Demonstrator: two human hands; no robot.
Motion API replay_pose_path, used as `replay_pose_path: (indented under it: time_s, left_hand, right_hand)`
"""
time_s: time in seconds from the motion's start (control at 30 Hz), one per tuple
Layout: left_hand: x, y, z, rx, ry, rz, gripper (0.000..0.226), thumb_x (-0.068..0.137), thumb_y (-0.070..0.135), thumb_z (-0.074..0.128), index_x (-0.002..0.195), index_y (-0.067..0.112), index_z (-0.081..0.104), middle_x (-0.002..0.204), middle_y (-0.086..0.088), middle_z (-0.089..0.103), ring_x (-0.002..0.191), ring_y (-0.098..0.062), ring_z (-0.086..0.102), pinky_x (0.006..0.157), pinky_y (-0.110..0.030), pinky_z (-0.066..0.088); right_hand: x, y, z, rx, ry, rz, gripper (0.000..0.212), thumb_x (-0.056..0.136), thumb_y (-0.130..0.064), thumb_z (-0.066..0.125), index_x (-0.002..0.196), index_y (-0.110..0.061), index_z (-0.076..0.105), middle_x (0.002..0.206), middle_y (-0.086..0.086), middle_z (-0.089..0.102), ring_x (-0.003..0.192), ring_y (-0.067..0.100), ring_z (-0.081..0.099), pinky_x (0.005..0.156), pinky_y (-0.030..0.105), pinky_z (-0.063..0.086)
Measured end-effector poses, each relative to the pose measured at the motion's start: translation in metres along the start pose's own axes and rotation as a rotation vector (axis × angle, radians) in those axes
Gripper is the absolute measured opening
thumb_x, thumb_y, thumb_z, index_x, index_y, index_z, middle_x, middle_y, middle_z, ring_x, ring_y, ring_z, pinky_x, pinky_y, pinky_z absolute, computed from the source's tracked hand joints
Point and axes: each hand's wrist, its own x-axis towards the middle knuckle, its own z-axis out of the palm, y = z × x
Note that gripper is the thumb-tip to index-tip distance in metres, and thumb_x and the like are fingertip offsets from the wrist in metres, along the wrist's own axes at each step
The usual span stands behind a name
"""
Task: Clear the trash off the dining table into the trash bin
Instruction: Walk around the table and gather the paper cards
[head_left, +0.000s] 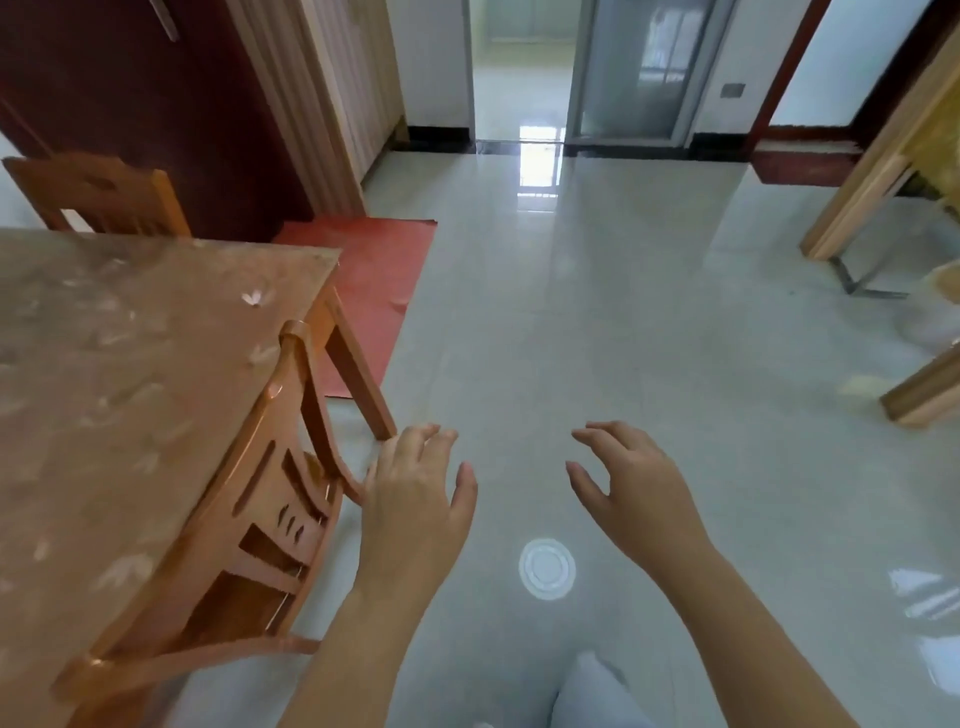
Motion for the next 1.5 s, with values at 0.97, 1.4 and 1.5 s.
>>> replay_pose_path:
  time_s: [0.97,1.4,1.5]
  left_hand:
    - [0.575,-0.123,0.131,0.018,0.226,-0.272,0.028,0.079,0.016,0.053,0.101,0.003,0.063,0.103,-0.014,0.064,0.094,-0.033,0.058,0.081,-0.044,0.046]
    - [0.743,-0.273,0.124,0.14,0.312,-0.499,0.025,0.075,0.004,0.068,0.099,-0.002,0.064,0.099,-0.017,0.065,0.089,-0.033,0.061,0.075,-0.042,0.052]
    - [0.791,-0.31,0.123,0.185,0.359,-0.563,0.025,0.073,0.001,0.069,0.097,-0.003,0.065,0.096,-0.017,0.066,0.085,-0.033,0.062,0.074,-0.038,0.05]
  right_hand:
    - [0.655,0.033,0.102,-0.001,-0.186,-0.284,0.028,0.082,-0.019,0.062,0.108,-0.008,0.061,0.11,0.009,0.063,0.099,0.029,0.058,0.079,0.034,0.046]
    - [0.896,-0.072,0.227,0.055,-0.367,-0.523,0.029,0.084,-0.023,0.058,0.112,-0.013,0.059,0.114,0.005,0.061,0.107,0.027,0.054,0.085,0.037,0.044]
    - [0.964,-0.099,0.258,0.076,-0.407,-0.592,0.03,0.085,-0.024,0.057,0.113,-0.014,0.058,0.115,0.004,0.06,0.109,0.026,0.052,0.088,0.038,0.045]
